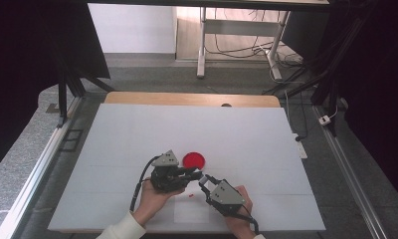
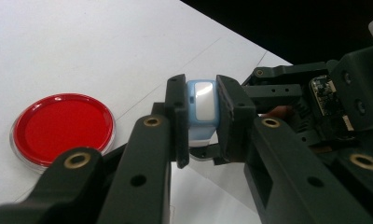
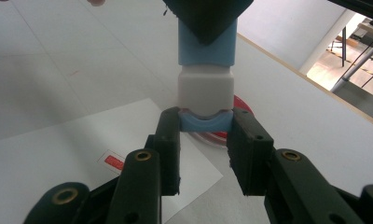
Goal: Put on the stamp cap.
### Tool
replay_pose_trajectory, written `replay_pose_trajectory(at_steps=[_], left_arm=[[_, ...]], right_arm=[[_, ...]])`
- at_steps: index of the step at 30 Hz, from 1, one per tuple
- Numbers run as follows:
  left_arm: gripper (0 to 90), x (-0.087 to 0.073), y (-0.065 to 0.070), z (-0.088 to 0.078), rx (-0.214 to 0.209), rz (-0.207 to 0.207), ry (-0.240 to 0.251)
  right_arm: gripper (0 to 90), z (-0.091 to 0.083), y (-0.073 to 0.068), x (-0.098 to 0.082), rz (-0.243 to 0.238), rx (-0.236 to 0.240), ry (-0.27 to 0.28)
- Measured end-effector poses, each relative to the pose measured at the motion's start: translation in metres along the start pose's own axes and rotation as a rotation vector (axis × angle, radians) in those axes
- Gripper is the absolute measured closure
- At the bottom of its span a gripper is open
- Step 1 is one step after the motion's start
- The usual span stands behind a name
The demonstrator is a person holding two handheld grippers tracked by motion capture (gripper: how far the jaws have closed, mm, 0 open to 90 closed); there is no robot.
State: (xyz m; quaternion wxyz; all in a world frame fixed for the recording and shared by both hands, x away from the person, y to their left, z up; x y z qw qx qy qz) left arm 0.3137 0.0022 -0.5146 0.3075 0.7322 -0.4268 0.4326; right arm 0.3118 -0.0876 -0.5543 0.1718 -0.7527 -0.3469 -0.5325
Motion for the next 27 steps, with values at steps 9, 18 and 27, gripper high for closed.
replay_pose_trajectory(at_steps=[9,18,27], left_arm=[[75.9,-0.0019,0.0016,0.0027,0.001,-0.002,-0.004],[76.0,-0.0042,0.0022,0.0041,0.008,-0.010,0.005],[75.9,0.0001,-0.0002,-0.0015,-0.002,-0.026,0.017]], right_arm=[[65.5,-0.0007,-0.0006,-0.0002,-0.004,0.005,-0.003],[65.3,-0.0003,-0.0004,-0.0014,0.030,0.023,-0.022],[65.5,0.0000,0.0007,-0.0015,-0.009,0.019,-0.022]])
Point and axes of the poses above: each handheld gripper's, and its own axes: z roughly forward along the jaws, x roughly out of its top, y roughly to its right, the point moved 9 cm from there along z, roughly forward along the jaws, and after that the axes turned 15 degrees about z, right-handed, at the moved point
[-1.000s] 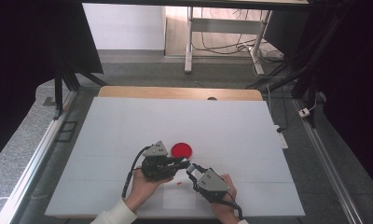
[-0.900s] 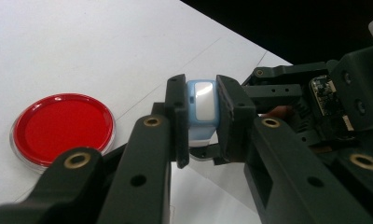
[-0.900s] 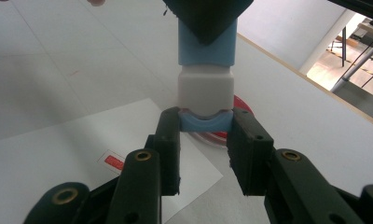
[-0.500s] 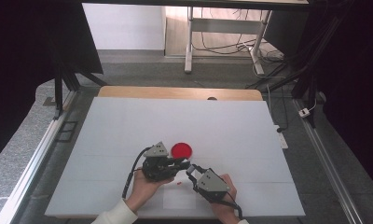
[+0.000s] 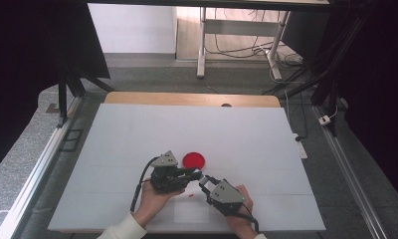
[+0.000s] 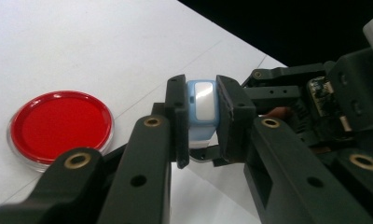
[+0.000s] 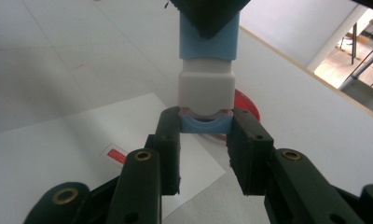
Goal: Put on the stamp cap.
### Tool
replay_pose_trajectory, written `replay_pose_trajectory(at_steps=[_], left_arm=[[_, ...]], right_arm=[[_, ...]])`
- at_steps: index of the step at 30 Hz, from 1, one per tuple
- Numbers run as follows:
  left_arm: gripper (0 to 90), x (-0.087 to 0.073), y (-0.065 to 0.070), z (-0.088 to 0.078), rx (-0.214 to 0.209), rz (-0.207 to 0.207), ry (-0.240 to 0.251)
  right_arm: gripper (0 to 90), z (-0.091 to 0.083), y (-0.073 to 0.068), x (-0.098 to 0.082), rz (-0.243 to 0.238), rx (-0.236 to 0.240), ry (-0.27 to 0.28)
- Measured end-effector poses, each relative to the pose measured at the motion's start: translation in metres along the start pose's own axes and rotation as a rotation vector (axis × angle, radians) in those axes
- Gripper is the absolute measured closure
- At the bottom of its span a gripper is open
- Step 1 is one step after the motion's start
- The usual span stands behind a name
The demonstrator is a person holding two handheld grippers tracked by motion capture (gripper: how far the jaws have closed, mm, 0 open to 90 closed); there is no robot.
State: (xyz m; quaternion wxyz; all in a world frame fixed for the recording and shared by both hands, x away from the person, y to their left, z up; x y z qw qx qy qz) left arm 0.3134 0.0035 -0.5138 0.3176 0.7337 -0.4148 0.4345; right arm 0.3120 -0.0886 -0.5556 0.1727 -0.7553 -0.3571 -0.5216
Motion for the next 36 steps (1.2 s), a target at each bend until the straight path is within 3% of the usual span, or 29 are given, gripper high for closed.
replay_pose_trajectory(at_steps=[10,21,33,36], left_arm=[[75.9,0.0030,0.0011,-0.0020,-0.009,-0.029,0.026],[76.1,0.0026,0.0041,0.0002,-0.027,-0.049,0.046],[75.9,-0.0012,-0.0005,0.0015,-0.014,-0.039,0.015],[75.9,-0.0019,0.0003,0.0029,-0.006,-0.020,0.008]], right_arm=[[65.5,-0.0035,0.0002,0.0046,-0.019,-0.022,0.047],[65.7,-0.0086,-0.0006,0.0107,-0.009,-0.019,0.097],[65.0,-0.0025,0.0011,0.0037,-0.003,-0.006,0.029],[63.9,-0.0010,0.0012,0.0024,0.000,0.003,0.015]])
Point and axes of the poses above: each handheld gripper's, and its own axes: z roughly forward along the jaws, x roughly out of its top, y roughly to its right, the point moved 9 cm from there along z, roughly forward along the jaws, and after that the axes turned 15 degrees about z, right-handed, at the moved point
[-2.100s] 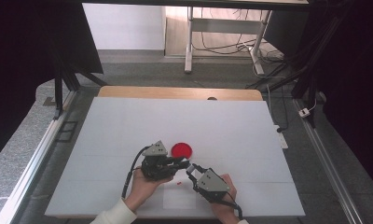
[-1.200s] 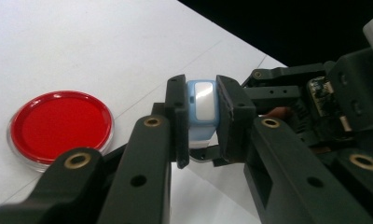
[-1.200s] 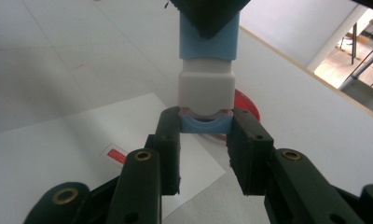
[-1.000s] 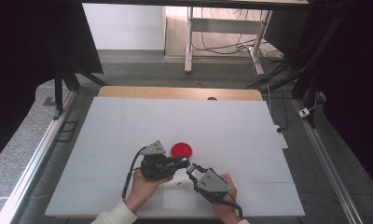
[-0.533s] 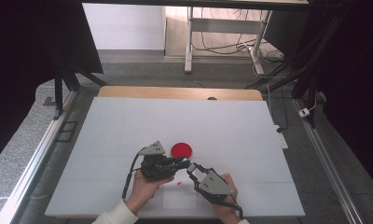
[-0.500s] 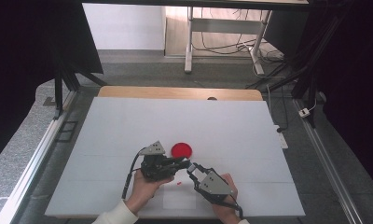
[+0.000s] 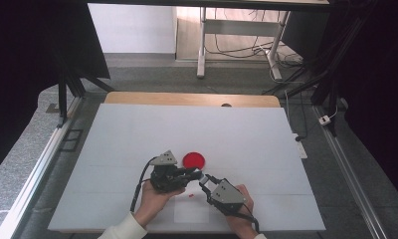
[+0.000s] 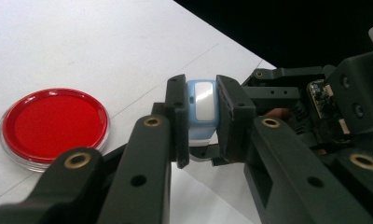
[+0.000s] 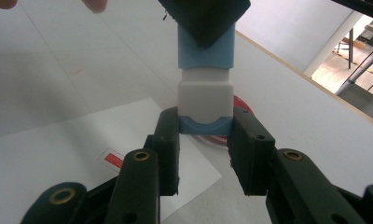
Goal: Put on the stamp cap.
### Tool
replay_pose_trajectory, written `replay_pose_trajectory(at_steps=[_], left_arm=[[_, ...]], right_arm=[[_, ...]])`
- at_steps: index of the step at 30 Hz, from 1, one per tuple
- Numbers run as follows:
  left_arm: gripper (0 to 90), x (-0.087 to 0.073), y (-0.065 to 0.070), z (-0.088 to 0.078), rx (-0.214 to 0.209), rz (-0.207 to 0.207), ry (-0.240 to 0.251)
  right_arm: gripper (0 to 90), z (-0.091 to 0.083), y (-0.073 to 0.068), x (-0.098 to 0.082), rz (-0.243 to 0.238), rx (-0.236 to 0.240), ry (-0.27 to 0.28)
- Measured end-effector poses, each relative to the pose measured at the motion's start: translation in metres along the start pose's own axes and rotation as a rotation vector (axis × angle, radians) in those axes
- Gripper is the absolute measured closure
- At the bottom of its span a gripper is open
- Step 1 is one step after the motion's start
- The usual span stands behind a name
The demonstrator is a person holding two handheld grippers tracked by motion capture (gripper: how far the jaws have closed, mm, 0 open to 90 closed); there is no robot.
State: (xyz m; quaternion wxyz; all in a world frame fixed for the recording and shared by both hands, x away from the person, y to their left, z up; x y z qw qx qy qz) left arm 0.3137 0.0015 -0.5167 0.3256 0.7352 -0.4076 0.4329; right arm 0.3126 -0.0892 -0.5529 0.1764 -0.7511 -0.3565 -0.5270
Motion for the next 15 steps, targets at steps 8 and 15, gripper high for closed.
replay_pose_trajectory(at_steps=[8,15], left_arm=[[75.8,0.002,-0.002,-0.003,0.008,0.003,0.013],[75.8,0.007,-0.011,-0.013,0.030,0.011,0.034]], right_arm=[[53.8,0.000,0.003,0.000,0.033,0.024,-0.005],[48.0,-0.005,0.009,-0.003,0.070,0.058,-0.025]])
Point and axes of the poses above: each handheld gripper's, and its own axes: z roughly forward along the jaws, x roughly out of its top, y roughly to its right, the point moved 9 cm from there along z, roughly forward along the jaws, and after that the axes turned 15 degrees about z, right-handed, at the moved point
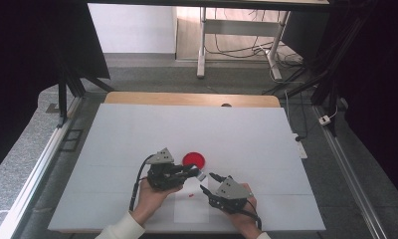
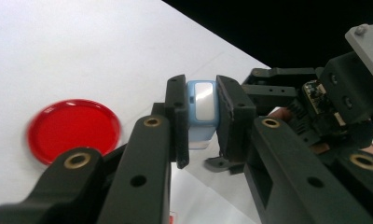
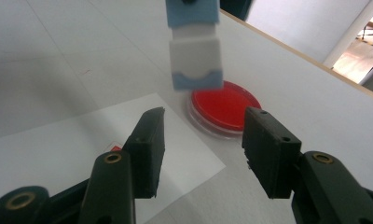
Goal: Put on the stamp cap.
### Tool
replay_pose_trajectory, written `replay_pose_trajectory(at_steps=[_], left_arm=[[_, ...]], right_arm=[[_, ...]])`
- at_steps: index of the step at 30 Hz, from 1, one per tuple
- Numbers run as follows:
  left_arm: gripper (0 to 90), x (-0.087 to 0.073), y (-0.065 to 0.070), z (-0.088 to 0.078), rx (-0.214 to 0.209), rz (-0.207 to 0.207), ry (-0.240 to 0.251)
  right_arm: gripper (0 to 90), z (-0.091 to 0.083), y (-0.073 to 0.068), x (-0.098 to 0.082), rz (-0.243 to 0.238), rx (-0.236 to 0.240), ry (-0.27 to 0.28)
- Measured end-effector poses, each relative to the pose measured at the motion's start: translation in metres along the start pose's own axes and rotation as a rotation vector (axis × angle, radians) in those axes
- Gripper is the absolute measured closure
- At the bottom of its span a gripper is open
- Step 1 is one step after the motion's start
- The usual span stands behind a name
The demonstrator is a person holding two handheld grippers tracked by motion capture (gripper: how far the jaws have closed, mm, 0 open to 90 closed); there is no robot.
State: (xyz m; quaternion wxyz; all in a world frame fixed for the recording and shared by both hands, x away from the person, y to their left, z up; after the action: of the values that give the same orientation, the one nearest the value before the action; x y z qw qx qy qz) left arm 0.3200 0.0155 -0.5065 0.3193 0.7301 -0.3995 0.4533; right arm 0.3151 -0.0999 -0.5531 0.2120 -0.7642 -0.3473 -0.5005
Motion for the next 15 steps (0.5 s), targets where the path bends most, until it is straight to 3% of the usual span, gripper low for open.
replay_pose_trajectory(at_steps=[8,12,15], left_arm=[[75.8,0.004,-0.018,-0.019,0.041,0.015,0.015],[75.7,0.004,-0.024,-0.024,0.047,0.016,0.007],[75.7,0.002,-0.028,-0.026,0.057,0.024,-0.011]], right_arm=[[46.8,-0.016,0.023,-0.004,0.068,-0.003,-0.016],[46.7,-0.021,0.034,-0.007,0.109,-0.011,-0.023],[46.6,-0.022,0.040,-0.010,0.115,-0.016,-0.038]])
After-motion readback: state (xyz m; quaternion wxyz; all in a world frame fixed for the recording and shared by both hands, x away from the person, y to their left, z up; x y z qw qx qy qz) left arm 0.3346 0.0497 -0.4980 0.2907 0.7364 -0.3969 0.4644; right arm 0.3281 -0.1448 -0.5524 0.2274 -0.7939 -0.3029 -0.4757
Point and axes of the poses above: each handheld gripper's, and its own axes: z roughly forward along the jaws, x roughly out of its top, y roughly to its right, the point moved 9 cm from there along z, roughly forward along the jaws, and after that the axes turned 15 degrees about z, right-handed, at the moved point
